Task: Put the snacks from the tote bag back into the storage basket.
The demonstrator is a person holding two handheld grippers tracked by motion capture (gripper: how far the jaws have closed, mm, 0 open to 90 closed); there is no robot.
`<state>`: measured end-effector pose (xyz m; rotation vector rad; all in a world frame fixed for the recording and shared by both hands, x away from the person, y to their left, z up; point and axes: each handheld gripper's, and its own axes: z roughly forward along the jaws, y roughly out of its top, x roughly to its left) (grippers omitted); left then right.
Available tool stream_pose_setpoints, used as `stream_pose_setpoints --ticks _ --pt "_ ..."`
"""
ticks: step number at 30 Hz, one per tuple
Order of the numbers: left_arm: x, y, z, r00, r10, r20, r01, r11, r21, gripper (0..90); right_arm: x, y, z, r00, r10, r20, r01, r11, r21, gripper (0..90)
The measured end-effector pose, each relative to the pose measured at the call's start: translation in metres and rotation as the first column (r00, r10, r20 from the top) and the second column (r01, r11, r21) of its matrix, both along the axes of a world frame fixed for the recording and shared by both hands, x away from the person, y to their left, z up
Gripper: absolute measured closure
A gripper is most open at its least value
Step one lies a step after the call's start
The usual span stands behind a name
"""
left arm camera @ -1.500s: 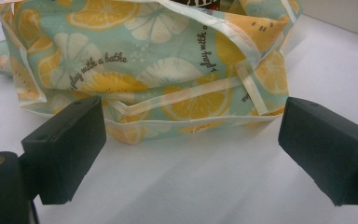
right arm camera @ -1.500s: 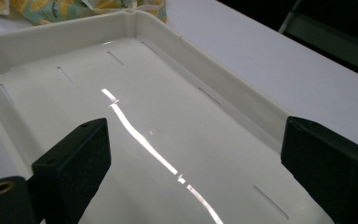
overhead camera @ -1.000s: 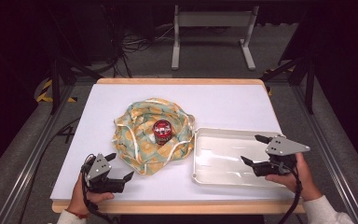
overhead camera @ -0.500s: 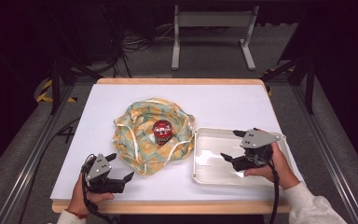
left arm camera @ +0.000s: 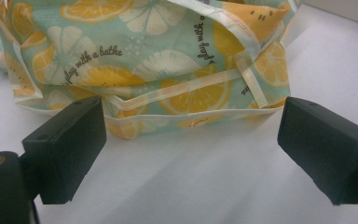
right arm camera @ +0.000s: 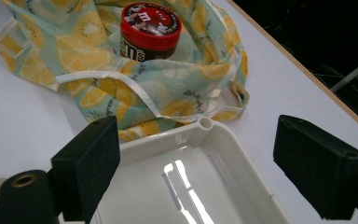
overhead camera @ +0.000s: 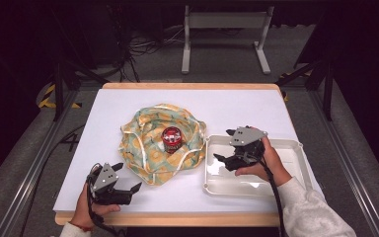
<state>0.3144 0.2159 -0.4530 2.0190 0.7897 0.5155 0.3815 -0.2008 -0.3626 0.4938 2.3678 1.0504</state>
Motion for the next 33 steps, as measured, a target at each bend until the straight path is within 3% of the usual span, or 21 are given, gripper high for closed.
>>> stream_pose_setpoints --ticks 8,15,20,27,33 --pt "0.001 -0.001 0.0 1.0 -0.001 -0.005 0.001 1.0 -0.001 8.4 0.007 0.014 -0.001 0.9989 0.039 -0.028 -0.04 0.999 -0.021 15.2" --pt "0.001 0.0 -0.001 1.0 -0.001 -0.006 0.001 1.0 -0.002 8.3 0.018 0.019 -0.002 0.9945 0.067 -0.08 -0.067 0.998 0.004 15.0" --pt "0.001 0.0 0.0 1.0 -0.003 -0.008 0.003 1.0 -0.004 8.3 0.024 0.03 0.001 0.9943 0.075 -0.075 -0.077 0.997 -0.026 15.1" --pt "0.0 -0.001 0.0 0.9999 -0.006 -0.009 0.006 1.0 -0.004 8.2 0.042 0.043 0.007 0.9893 0.102 -0.104 -0.107 0.993 -0.042 17.5" --pt "-0.001 0.001 0.0 1.0 0.005 -0.006 -0.005 0.9999 -0.011 8.2 0.057 0.062 0.015 0.9795 0.151 -0.133 -0.162 0.984 -0.078 17.6"
